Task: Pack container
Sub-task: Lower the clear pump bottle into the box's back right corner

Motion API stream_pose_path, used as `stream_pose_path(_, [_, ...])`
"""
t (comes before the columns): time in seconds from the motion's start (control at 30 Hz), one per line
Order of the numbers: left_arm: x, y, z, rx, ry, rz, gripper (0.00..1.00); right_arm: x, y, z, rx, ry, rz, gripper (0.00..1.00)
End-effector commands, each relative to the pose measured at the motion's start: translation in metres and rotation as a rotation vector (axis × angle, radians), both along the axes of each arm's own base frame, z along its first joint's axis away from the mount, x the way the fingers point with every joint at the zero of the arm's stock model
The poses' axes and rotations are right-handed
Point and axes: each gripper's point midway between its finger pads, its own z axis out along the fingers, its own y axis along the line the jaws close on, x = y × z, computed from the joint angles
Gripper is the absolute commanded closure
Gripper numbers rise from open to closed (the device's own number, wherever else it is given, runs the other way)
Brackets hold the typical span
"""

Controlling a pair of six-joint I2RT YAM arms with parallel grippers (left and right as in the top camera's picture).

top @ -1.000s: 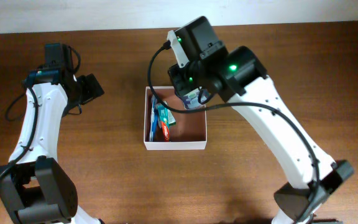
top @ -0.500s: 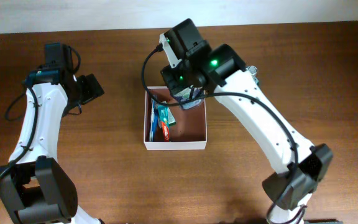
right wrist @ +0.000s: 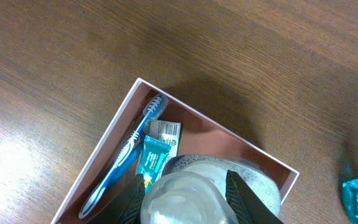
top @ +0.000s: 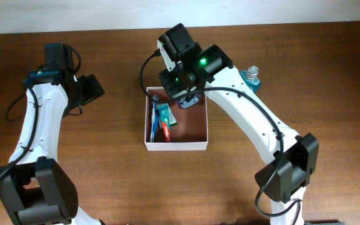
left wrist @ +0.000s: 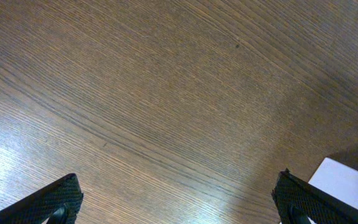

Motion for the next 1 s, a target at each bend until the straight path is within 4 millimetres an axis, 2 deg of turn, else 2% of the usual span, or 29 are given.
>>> stream_pose_path(0.0, [0.002, 0.003, 0.013, 0.013, -0.034, 0.001, 0.01, 0.004, 0.002, -0.002, 0.003, -0.006, -0.01, 0.66])
stream_pose_path(0.43, [0.002, 0.003, 0.013, 0.013, -0.035, 0.001, 0.01, 0.009, 0.005, -0.023, -0.019, 0.02, -0.011, 0.66])
stream_pose_path(0.97, [0.002, 0.003, 0.013, 0.013, -0.035, 0.001, 0.01, 0.015, -0.003, -0.053, -0.071, 0.06, -0.032, 0.65])
